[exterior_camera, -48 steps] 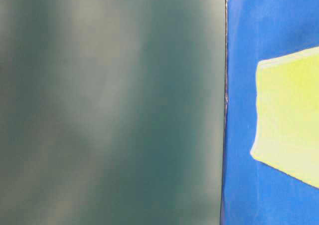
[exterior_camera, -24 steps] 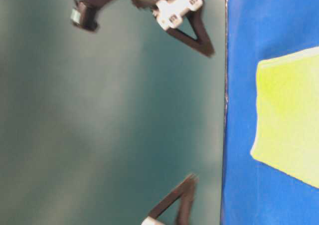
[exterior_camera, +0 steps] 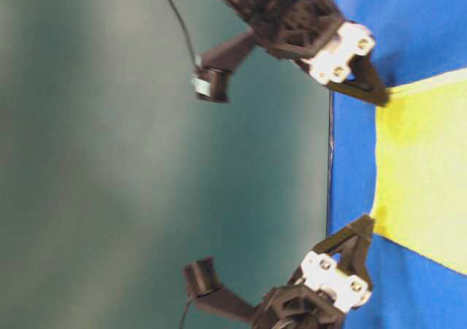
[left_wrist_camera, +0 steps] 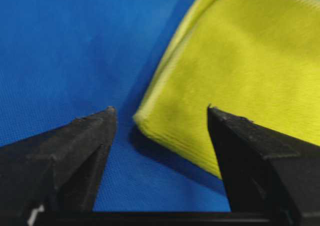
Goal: Fold a vertical towel.
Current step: 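Grasp the towel's top left and right corners with both grippers, then lift the top edge and fold it down toward the bottom edge, then lower the folded edge onto the towel and open both grippers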
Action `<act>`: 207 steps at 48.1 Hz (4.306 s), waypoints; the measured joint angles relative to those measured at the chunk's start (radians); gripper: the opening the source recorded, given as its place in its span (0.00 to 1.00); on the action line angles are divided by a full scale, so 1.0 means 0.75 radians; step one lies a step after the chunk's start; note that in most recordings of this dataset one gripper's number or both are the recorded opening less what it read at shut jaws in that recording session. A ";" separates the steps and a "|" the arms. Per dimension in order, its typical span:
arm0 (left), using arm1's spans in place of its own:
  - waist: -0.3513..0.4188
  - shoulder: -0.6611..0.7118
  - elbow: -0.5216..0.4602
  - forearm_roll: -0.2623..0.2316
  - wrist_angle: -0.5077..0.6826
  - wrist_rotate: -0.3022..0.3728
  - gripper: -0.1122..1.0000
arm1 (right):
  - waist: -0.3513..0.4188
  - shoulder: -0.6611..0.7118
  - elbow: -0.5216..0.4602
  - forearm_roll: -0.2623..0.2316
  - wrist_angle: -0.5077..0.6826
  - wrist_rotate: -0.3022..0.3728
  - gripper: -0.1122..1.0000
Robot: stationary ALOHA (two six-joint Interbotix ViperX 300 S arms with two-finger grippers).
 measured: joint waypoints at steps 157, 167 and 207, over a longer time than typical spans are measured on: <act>-0.372 -0.307 0.012 0.006 0.436 0.041 0.14 | 0.309 -0.385 0.078 -0.067 0.295 0.086 0.17; -0.425 -0.186 0.006 0.006 0.399 0.014 0.14 | 0.370 -0.286 0.096 -0.065 0.215 0.160 0.17; -0.493 -0.162 -0.004 0.006 0.393 0.002 0.46 | 0.483 -0.217 0.098 -0.063 0.157 0.205 0.50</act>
